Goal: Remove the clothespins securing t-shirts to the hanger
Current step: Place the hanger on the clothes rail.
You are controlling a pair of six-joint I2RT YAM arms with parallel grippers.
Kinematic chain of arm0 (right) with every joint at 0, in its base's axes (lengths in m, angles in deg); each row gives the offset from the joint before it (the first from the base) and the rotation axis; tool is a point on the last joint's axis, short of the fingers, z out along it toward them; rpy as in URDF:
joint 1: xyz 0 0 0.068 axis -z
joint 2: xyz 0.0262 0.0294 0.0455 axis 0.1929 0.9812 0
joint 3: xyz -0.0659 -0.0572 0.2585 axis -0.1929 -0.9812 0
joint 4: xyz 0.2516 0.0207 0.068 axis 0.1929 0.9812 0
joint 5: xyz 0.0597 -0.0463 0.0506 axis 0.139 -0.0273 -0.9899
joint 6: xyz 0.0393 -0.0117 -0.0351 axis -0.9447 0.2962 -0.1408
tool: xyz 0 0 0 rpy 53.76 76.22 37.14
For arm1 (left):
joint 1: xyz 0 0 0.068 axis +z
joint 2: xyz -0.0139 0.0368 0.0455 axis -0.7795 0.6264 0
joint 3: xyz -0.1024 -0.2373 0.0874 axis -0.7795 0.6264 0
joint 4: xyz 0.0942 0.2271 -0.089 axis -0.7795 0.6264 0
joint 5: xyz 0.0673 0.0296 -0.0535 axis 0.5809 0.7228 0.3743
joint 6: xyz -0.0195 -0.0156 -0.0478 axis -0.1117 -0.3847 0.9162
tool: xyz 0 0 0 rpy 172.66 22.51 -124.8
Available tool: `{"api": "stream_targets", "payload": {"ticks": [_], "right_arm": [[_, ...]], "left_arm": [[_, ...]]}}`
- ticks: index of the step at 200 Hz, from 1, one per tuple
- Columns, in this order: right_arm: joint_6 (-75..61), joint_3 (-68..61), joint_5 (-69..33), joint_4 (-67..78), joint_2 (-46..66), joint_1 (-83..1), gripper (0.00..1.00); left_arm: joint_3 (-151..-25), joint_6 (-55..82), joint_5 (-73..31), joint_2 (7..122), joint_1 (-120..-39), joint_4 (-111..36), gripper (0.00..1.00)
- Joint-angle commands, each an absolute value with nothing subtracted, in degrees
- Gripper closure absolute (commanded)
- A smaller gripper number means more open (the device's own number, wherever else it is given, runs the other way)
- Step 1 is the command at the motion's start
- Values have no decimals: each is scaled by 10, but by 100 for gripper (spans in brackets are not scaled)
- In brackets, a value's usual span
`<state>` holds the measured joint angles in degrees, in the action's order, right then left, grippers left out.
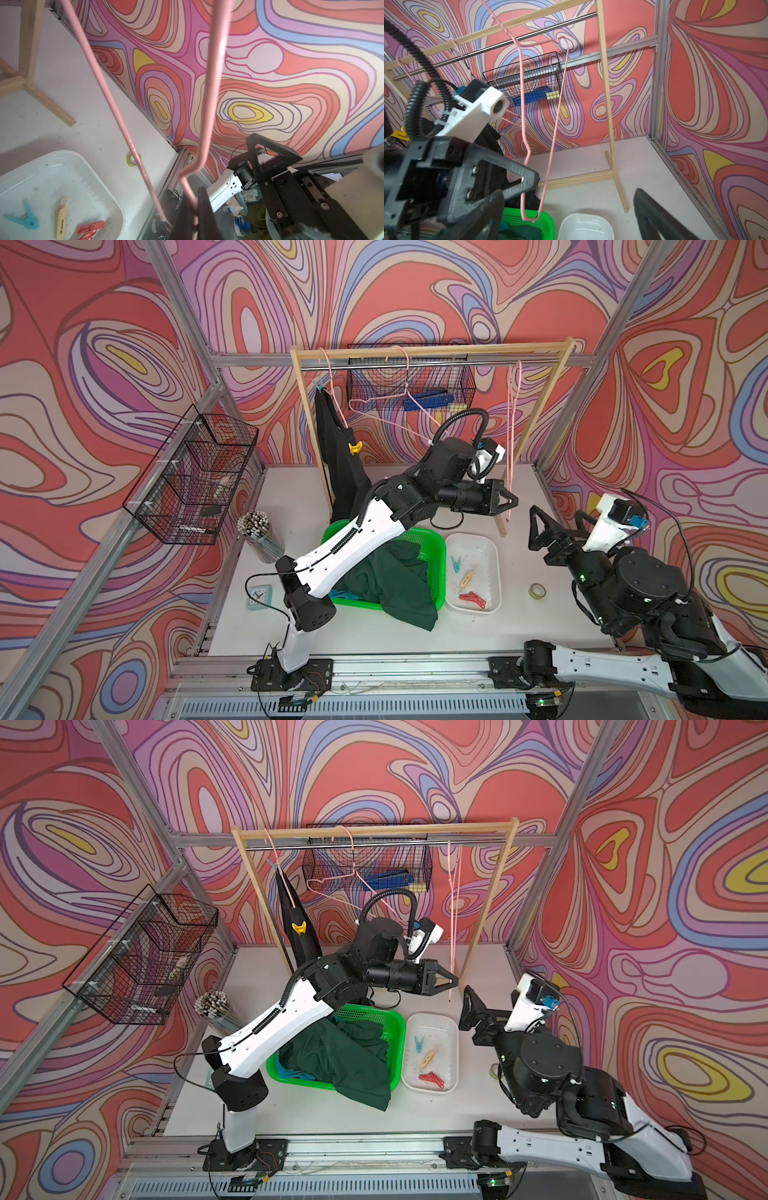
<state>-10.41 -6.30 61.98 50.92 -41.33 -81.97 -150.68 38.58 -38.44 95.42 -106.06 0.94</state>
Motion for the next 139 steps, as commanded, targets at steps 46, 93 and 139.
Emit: {"api": "stream_targets", "payload": {"ticks": [46,93,139], "right_arm": [[-105,-80,630,524,-428,-820,2],[-103,-84,629,526,-424,-819,2],[-100,-94,625,516,-422,-819,2]], "left_arm": [[-1591,439,-439,1023,-1011,-49,100],[-1628,497,-449,1064,-982,-145,100],[-1670,539,-433,1101,-956,-180,100]]}}
